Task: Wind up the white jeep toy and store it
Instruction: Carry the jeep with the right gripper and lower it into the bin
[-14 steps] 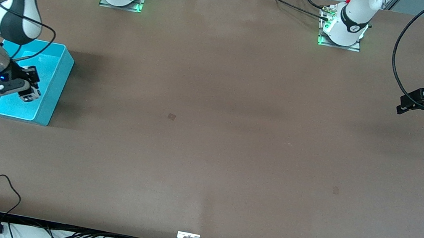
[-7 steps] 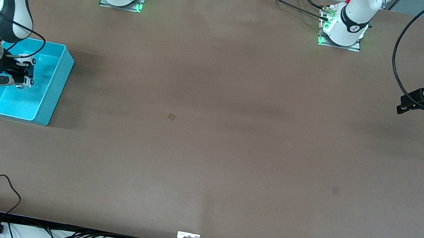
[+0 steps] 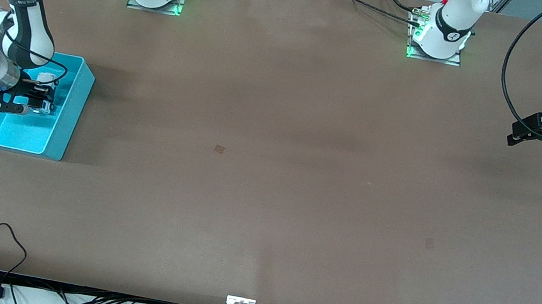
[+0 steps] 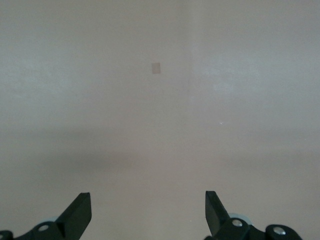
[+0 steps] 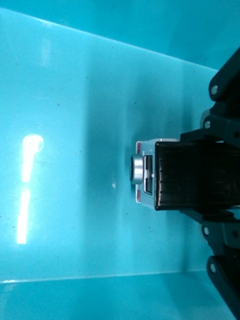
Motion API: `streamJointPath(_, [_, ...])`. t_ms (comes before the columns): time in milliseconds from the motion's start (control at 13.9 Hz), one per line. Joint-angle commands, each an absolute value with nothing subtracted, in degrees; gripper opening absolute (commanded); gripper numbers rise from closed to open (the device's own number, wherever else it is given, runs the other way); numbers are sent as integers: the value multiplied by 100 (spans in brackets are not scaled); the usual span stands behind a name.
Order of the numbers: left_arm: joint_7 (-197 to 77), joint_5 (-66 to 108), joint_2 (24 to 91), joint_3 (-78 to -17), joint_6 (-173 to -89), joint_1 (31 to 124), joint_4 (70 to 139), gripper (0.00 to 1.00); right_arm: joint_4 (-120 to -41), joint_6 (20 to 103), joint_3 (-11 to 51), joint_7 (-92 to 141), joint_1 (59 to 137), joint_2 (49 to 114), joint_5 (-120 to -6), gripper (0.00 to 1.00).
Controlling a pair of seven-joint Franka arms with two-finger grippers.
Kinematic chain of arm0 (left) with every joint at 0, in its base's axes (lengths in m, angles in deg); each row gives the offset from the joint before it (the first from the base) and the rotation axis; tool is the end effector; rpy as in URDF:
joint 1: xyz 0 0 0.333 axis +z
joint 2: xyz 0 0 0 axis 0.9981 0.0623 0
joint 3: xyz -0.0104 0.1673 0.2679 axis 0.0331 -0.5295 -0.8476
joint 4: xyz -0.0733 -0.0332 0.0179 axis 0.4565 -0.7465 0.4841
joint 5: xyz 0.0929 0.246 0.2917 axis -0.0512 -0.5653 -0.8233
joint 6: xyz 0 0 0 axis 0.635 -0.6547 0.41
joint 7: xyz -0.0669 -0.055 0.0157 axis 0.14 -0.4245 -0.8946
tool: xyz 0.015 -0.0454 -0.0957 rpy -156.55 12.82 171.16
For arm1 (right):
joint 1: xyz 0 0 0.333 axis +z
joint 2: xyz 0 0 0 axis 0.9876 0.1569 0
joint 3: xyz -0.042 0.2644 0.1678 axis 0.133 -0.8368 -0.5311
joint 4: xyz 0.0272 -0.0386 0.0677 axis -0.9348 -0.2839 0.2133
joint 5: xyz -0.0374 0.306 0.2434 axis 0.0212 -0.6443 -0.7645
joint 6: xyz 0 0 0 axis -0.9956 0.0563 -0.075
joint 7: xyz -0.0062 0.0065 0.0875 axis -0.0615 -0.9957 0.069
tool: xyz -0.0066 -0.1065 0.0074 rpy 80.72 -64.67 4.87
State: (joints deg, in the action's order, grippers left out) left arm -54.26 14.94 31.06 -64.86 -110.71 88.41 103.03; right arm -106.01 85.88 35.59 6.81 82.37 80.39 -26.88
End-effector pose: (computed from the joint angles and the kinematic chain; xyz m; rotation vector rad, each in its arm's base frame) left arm 0.5557 0.0050 0.5810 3.0952 0.0631 -0.0040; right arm 0.5196 -0.1876 0.2133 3.0478 0.0880 -0.2111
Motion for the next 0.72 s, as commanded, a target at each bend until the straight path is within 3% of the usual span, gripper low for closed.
streamJointPath(0, [-5401,1492,2985,-6462,-11048,8889,10395,100,-10598,8607,3541,712,8203,8024,-2786,24])
streamJointPath(72, [-5401,1492,2985,-6462,-11048,8889,10395,100,-10598,8599,3541,712,8203,8033,-2786,42])
streamJointPath(144, [-5401,1492,2985,-6462,-11048,8889,10395,100,-10598,8598,3541,712,8203,8051,-2786,52])
streamJointPath(432, [-5401,1492,2985,-6462,-11039,8889,10395,100,-10589,8590,3541,703,8203,8051,-2786,77])
streamJointPath(576, [-5401,1492,3002,-6470,-11056,8889,10395,100,-10571,8581,3541,694,8176,8042,-2777,84])
streamJointPath(648, [-5401,1492,2993,-6471,-11056,8889,10395,100,-10562,8572,3541,694,8176,7999,-2777,98])
